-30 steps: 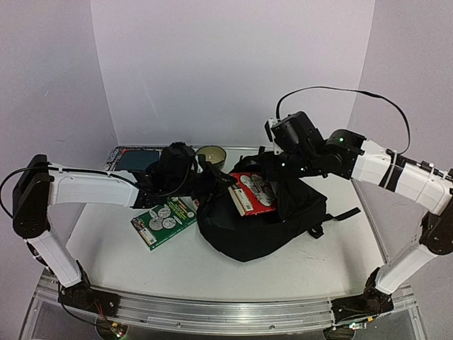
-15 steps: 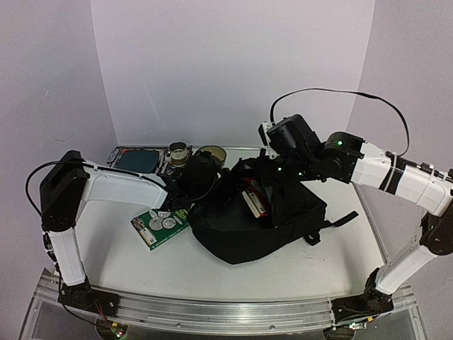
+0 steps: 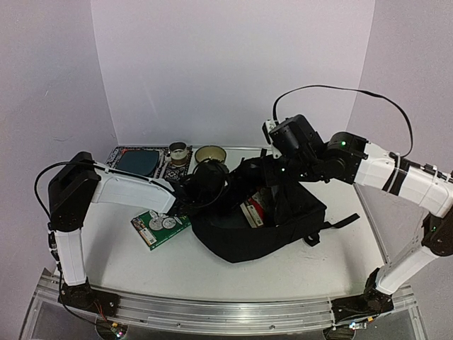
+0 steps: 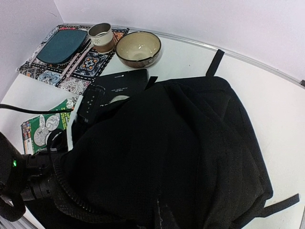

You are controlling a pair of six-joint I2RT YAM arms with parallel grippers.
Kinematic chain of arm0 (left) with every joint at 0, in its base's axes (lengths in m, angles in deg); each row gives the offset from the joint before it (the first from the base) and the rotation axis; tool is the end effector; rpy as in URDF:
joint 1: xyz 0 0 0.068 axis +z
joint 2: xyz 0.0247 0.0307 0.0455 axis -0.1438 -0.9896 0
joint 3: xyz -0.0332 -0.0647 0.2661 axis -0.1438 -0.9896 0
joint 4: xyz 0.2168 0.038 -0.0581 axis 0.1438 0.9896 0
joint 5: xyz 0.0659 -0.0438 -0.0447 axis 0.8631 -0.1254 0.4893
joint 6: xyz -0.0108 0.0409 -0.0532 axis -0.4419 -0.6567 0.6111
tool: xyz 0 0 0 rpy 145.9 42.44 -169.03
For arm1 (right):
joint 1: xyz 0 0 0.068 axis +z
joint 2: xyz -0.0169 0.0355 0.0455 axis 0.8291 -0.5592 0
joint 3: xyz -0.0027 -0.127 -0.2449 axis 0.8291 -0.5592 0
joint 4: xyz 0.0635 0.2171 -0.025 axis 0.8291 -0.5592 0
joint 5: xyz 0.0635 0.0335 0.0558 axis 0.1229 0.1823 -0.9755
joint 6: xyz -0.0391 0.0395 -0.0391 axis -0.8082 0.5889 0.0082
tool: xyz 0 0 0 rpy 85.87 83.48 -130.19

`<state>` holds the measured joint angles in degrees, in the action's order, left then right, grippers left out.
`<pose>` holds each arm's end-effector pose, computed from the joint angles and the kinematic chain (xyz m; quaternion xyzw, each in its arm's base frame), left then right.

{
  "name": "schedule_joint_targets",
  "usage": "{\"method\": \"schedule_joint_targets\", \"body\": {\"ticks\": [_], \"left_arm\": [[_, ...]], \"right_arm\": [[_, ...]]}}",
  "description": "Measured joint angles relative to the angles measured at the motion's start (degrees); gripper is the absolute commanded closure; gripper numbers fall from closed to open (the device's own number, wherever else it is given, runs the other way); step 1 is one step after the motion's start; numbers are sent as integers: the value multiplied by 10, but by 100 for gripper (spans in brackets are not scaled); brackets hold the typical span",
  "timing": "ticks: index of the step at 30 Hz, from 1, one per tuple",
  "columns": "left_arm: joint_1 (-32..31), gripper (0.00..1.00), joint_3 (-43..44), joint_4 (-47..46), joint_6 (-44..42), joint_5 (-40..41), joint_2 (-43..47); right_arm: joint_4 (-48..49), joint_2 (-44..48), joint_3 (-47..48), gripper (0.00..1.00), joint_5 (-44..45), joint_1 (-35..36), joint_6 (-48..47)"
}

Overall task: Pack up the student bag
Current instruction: Place the book in the largest pocket of the bag.

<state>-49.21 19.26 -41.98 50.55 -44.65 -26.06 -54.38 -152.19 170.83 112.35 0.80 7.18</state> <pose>0.2332 -0.3643 0.2251 -0.1025 0.8396 -0.4773 0.2382 0.1975 0.2605 0.3767 -0.1010 0.8173 0.2255 0.5206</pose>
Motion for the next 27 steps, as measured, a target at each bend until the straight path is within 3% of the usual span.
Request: {"method": "schedule_joint_targets", "body": {"ticks": [6, 16, 21, 27], "left_arm": [[-11, 25, 32, 75, -64, 25, 23], [-22, 13, 32, 128, -140, 45, 167], [-22, 6, 3, 140, -155, 59, 246], [9, 3, -89, 155, -132, 53, 309]], "right_arm": [[-8, 10, -6, 100, 37, 1, -18], [-28, 49, -40, 100, 106, -10, -45], [-43, 70, -55, 100, 131, -26, -58], [-62, 90, -58, 100, 164, -46, -81]]}}
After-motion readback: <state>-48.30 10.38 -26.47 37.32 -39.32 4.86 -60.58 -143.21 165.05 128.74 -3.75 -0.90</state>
